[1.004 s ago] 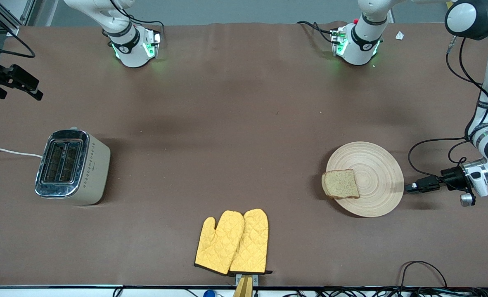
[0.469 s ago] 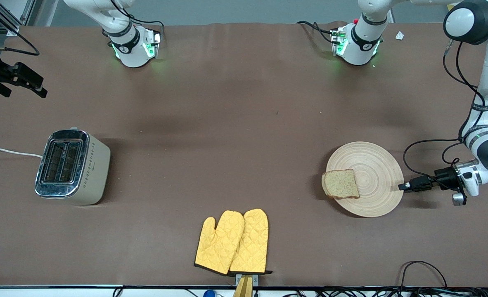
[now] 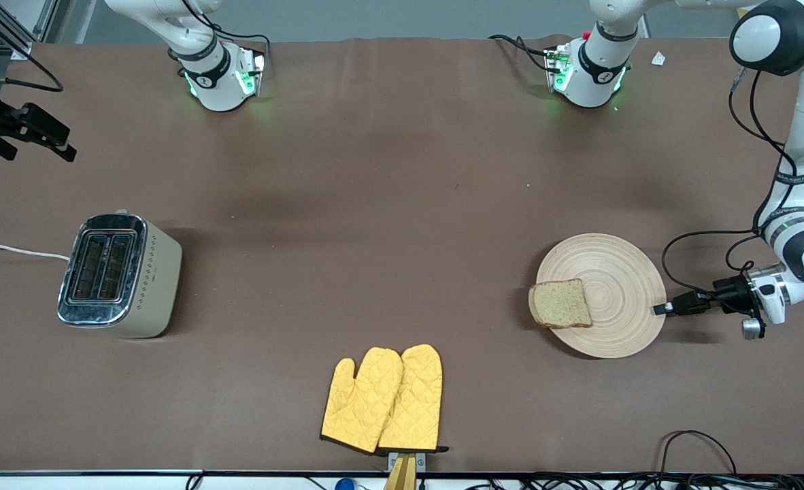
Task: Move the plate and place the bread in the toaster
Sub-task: 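Push the wooden plate with the left gripper toward the table center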
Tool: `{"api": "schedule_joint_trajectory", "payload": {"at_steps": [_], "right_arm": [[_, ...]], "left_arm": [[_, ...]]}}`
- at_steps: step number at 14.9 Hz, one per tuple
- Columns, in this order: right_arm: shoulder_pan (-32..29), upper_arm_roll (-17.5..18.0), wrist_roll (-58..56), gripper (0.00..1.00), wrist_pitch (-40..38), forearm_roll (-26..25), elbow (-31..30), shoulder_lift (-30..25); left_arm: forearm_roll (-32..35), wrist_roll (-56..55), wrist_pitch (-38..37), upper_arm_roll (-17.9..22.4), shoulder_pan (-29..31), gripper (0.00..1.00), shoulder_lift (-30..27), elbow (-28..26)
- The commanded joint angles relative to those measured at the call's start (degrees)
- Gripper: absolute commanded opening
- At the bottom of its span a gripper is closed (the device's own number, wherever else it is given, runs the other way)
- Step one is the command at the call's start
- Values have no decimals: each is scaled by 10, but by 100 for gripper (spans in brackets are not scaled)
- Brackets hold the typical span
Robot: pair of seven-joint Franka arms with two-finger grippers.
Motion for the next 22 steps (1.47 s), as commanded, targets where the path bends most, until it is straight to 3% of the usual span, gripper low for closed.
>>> {"api": "schedule_joint_trajectory", "payload": {"at_steps": [1, 7, 10, 13, 15, 18, 22], "right_arm": [[1, 0, -1, 100, 7, 4, -10, -12], [12, 4, -1, 100, 7, 4, -10, -12], [10, 2, -2, 100, 7, 4, -10, -12], [10, 2, -1, 100, 2, 4, -11, -12], [15, 3, 0, 100, 9, 5, -9, -11], [21, 2, -1, 100, 42, 73, -11, -6], [57, 4, 4, 100, 102, 78, -15, 78]], "left_arm": [[-3, 15, -9, 0, -5, 10, 6, 11], [-3, 59, -29, -27, -14, 2, -2, 14], [0, 53, -42, -87, -13, 1, -11, 6], [-3, 42, 2, -122, -40, 0, -37, -37], [-8, 20, 7, -131, -79, 0, -33, -40], [-19, -56, 45, -133, -156, 0, -33, -38], [-56, -89, 126, -133, -257, 0, -26, -34]]}}
